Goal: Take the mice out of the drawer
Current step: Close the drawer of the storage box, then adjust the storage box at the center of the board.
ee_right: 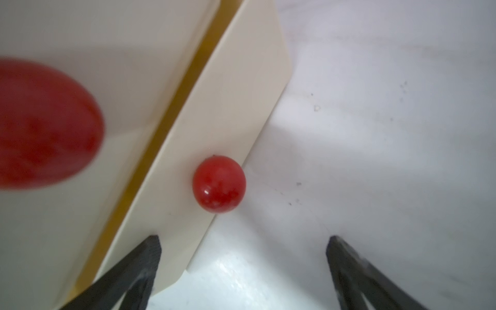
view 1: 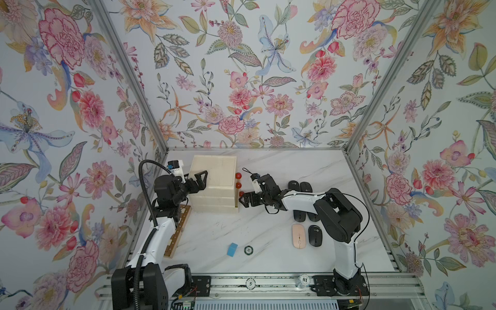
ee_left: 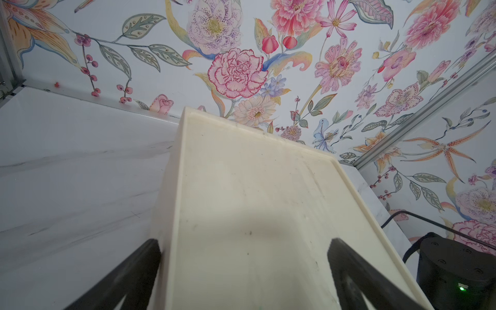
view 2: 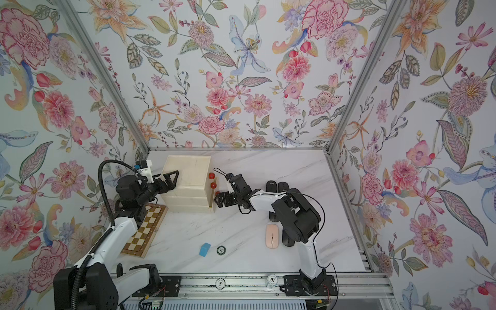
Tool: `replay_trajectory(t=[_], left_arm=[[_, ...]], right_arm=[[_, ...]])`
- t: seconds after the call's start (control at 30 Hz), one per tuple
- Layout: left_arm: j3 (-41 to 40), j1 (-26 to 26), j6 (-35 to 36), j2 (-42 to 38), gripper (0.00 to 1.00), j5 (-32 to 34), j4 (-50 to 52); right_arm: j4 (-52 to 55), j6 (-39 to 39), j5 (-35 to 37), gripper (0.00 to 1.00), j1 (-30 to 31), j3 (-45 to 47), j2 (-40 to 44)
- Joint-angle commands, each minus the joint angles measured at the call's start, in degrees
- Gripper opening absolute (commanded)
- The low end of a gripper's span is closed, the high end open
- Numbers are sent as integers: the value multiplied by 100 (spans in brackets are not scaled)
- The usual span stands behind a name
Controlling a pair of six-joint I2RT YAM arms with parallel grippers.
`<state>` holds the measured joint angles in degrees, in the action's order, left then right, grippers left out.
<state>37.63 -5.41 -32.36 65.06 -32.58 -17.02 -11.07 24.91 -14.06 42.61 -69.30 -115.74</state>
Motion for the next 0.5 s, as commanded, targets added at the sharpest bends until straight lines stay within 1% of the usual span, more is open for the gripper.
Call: replay_trajectory(t=[0.0,0.1,0.2,0.3,0.4,0.47], left_arm=[[-120,260,-224,51,100,-267,-174],[-104,441,-251,66,99,-232,-188],[-90,572,-403,125,100,-223,-217],[-153,756,-611,122,100,-196,-333],[-220,1028,-783,121,100,-200,-495],[-196,1120,-817,147,100,-146,-383]], right_arm=[[-832,347,-301,99,107,52,-187],[-739,340,-354,99,134,-57,-286],[-708,372,-172,99,98,56,-128],[-468,319,212,99,-67,253,317],[40,115,773,99,-259,469,991],[294,-78,1057,99,-411,606,1442]])
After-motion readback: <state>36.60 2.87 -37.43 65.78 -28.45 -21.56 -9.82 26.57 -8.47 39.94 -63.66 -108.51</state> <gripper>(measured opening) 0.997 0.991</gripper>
